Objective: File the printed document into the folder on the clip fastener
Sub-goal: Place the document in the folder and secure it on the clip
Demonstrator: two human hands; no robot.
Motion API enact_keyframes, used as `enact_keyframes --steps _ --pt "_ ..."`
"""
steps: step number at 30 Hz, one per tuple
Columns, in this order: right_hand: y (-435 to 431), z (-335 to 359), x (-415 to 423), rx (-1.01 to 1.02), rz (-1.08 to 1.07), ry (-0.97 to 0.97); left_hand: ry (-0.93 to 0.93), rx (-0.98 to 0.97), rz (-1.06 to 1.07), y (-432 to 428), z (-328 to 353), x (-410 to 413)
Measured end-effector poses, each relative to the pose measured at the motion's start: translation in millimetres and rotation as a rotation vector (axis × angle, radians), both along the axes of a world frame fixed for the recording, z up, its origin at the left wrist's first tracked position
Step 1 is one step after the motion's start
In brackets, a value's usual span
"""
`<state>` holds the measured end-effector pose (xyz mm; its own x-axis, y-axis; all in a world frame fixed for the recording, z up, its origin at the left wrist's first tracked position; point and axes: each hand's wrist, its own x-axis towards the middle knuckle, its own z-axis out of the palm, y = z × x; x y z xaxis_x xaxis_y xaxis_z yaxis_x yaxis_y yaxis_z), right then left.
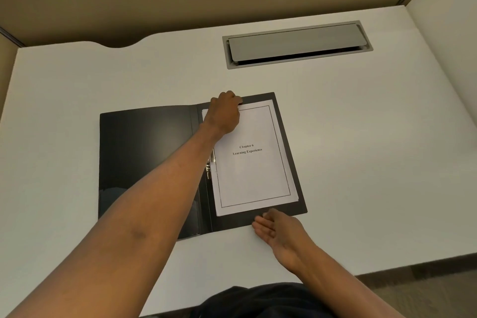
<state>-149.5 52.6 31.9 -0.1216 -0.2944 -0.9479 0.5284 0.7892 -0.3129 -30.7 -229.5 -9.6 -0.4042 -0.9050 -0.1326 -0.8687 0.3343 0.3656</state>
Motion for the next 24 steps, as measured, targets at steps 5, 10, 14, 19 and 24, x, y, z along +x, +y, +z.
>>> enact_keyframes --steps 5,10,14,19,24 --pt "-6.0 -2.2 -33.0 -0.422 0.506 0.774 0.072 -0.093 0.206 0.8 2.8 33.9" --pt "-36.9 -25.3 -70.0 -0.501 0.751 1.053 0.208 0.044 0.344 11.2 -5.4 70.9" --pt "-40.9 -39.9 -72.4 -0.510 0.812 1.035 0.284 0.085 0.376 13.3 -7.5 77.1" --pt "-46.6 -41.4 -70.8 -0.516 0.788 1.013 0.320 0.076 0.410 12.4 -7.9 76.2" --pt "-51.3 -41.3 -68.5 -0.544 0.752 1.013 0.315 0.076 0.417 9.1 -9.2 77.5"
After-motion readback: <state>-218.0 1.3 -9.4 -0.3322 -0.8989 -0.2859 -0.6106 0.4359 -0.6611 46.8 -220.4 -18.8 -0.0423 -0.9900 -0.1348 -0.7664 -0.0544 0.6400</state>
